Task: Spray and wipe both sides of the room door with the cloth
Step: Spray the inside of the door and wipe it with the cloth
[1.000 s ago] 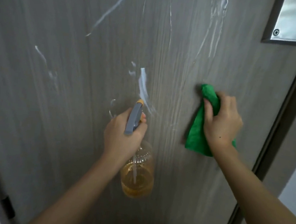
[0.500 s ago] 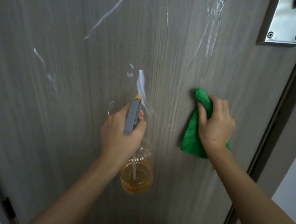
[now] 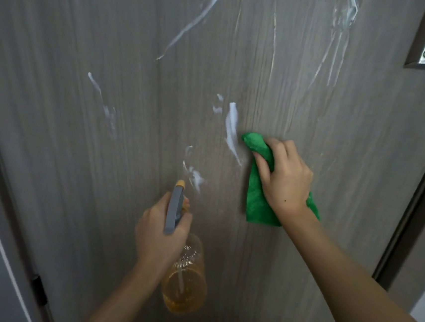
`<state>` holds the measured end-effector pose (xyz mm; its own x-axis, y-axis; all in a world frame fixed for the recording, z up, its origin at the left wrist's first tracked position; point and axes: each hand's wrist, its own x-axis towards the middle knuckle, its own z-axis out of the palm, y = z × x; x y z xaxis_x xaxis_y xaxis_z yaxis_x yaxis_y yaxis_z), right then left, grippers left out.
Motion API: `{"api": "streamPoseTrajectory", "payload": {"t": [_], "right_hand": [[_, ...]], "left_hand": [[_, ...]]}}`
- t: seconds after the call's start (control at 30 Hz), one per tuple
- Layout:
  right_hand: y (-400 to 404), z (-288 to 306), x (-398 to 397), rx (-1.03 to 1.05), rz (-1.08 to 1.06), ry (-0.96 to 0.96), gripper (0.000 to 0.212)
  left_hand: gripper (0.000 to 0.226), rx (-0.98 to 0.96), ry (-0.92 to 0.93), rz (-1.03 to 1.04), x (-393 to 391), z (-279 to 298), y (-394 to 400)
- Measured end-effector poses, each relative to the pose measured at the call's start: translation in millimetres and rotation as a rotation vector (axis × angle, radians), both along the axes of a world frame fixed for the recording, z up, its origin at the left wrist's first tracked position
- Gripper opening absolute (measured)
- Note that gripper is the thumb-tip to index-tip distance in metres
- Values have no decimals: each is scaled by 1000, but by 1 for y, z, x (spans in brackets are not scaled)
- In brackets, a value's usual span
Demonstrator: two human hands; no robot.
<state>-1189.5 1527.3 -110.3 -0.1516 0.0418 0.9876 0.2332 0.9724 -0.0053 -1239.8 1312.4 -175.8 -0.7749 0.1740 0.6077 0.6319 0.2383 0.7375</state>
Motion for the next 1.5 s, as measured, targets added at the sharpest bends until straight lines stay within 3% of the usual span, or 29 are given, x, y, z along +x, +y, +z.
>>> {"api": "streamPoseTrajectory", "payload": {"t": [0.27,0.6,0.83,1.0,1.23,1.33,1.5], "right_hand": [[1,-5,-14,25,-46,7,30],[-5,-2,-11,-25,-22,6,30],[-28,37,-21,19,31,96,24],[-37,93,-42,-28,28,103,30],[-35,97,-48,-28,8,107,30],[-35,98,-47,-22,14,115,31],[-34,99,-47,12,24,120,29]], "left_hand": [[16,-90,29,13,-6,-14,2],[7,34,-29,-20,-13,-15,-14],[14,230,-107,64,-52,35,-60],[23,277,-14,158,-77,96,-96],[30,137,36,193,-88,113,-101],[23,133,25,178,-87,111,-94],[34,121,36,210,-84,110,-86]]}}
